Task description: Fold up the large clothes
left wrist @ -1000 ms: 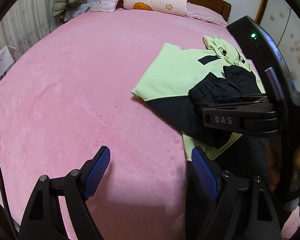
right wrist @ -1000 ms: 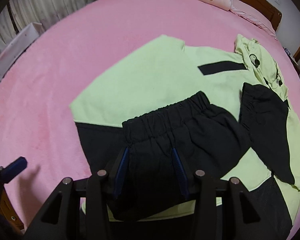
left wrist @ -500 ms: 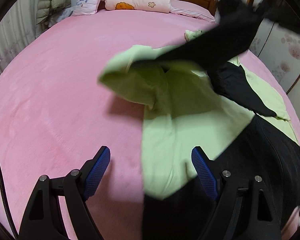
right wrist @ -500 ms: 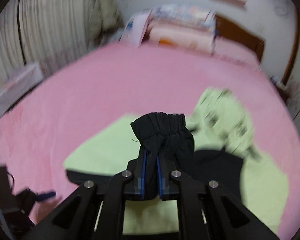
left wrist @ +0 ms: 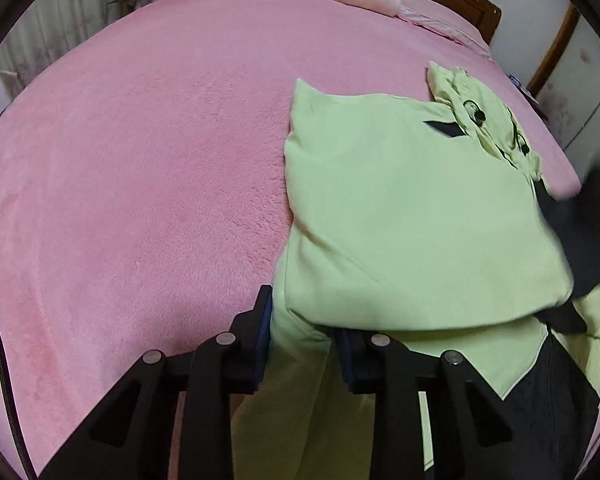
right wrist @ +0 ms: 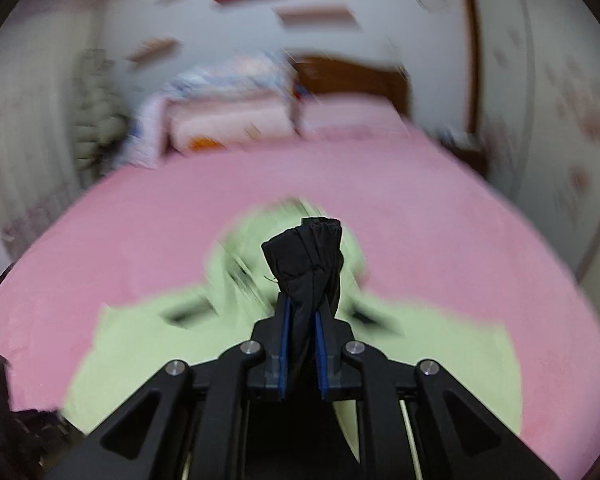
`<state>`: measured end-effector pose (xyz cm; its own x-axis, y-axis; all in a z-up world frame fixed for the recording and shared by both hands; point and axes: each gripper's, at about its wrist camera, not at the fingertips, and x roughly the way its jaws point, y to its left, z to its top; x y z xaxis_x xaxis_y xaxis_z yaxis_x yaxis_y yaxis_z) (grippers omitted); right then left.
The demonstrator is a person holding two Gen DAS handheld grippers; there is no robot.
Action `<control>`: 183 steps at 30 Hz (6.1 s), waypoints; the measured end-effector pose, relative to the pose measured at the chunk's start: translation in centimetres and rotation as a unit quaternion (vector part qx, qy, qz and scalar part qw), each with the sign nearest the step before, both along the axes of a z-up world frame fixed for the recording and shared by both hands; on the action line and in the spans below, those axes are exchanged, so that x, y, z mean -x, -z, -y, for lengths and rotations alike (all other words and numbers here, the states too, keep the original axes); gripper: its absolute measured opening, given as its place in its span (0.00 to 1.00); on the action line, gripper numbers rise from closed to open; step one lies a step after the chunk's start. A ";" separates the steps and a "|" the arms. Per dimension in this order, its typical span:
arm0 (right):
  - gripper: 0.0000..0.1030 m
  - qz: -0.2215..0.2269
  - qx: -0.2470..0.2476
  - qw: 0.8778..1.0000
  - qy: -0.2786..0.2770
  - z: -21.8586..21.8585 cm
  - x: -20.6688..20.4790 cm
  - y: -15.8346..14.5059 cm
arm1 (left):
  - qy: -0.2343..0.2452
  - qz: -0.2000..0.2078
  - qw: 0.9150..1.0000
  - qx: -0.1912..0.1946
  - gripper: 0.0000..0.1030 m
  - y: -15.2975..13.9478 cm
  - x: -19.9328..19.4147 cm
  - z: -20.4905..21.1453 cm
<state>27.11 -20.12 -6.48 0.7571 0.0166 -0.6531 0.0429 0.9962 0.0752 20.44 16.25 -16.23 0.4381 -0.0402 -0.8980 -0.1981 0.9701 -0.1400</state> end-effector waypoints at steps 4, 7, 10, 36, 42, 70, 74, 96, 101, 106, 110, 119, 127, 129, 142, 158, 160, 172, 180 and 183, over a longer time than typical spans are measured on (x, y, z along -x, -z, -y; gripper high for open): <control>0.25 -0.110 -0.073 0.989 0.066 5.1 1.7 7.3 | 0.014 0.001 1.000 -0.015 0.31 0.0 0.7 0.4; 0.33 -0.151 -0.159 0.970 0.105 8.6 4.4 10.3 | 0.040 -0.015 0.999 -0.019 0.57 -0.5 1.2 0.3; 0.34 -0.144 -0.193 0.964 0.116 10.5 7.1 9.8 | 0.072 -0.016 0.997 -0.011 0.68 -1.5 2.5 -0.2; 0.42 -0.169 -0.111 0.979 0.023 10.7 -3.1 12.1 | 0.040 -0.017 0.999 0.025 0.04 1.6 -15.6 -2.4; 0.24 -0.101 -0.045 0.994 0.011 9.2 -3.5 9.7 | 0.018 0.051 0.998 -0.028 0.02 -0.9 -15.0 -1.9; 0.37 -0.107 0.081 0.988 -0.075 -4.8 1.7 8.9 | 0.042 0.030 0.992 -0.117 0.62 -0.6 -3.2 5.6; 0.34 -0.147 0.112 0.983 0.016 1.0 1.4 11.6 | 0.021 0.027 0.995 -0.097 0.73 0.3 -3.2 2.8; 0.26 -0.096 -0.038 0.994 0.017 3.4 8.6 1.5 | 0.034 0.064 0.994 -0.076 0.85 -11.3 1.7 5.6; 0.31 -0.060 -0.029 0.998 0.010 3.0 12.3 -3.0 | 0.044 0.102 0.990 -0.086 0.91 -16.5 5.5 6.9; 0.45 -0.022 -0.028 0.999 0.001 2.7 16.2 -7.2 | 0.058 0.139 0.985 -0.082 0.96 -21.2 9.8 7.5; 0.50 0.011 -0.012 1.000 -0.006 2.2 19.5 -10.1 | 0.055 0.151 0.986 -0.054 0.96 -24.1 12.7 7.4; 0.50 0.042 -0.001 0.999 -0.028 1.6 26.0 -13.8 | 0.047 0.175 0.983 -0.035 0.96 -27.1 18.4 7.5; 0.50 0.029 0.012 0.999 -0.034 2.3 30.2 -12.2 | 0.066 0.160 0.983 -0.064 0.97 -25.4 22.2 8.5; 0.50 0.018 0.017 0.999 -0.030 2.7 31.1 -11.0 | 0.071 0.142 0.985 -0.066 0.97 -24.2 22.7 8.4; 0.50 -0.063 0.007 0.998 -0.002 7.2 35.9 -3.0 | 0.069 0.033 0.995 -0.064 0.97 -13.8 25.5 4.8; 0.50 -0.126 -0.033 0.991 0.021 14.0 38.7 3.4 | 0.072 -0.072 0.994 0.025 0.96 -4.3 28.6 -1.8; 0.50 -0.135 -0.040 0.990 0.015 14.8 39.0 4.1 | 0.079 -0.068 0.994 0.034 0.96 -3.8 28.8 -2.0; 0.50 -0.179 -0.123 0.975 0.056 20.6 40.3 9.0 | 0.110 -0.058 0.989 0.081 0.88 -2.8 29.8 -3.2; 0.36 -0.182 -0.166 0.969 0.026 20.7 40.0 10.0 | 0.122 -0.067 0.984 0.111 0.68 -3.2 31.1 -3.5; 0.35 -0.185 -0.175 0.967 0.019 21.1 40.0 10.2 | 0.123 -0.070 0.983 0.115 0.68 -3.2 31.4 -3.6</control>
<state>-12.90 -41.19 -16.66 0.4771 0.2621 -0.8388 0.1669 0.9101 0.3793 -10.91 19.87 -13.08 0.2618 -0.3380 -0.9040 0.0065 0.9373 -0.3485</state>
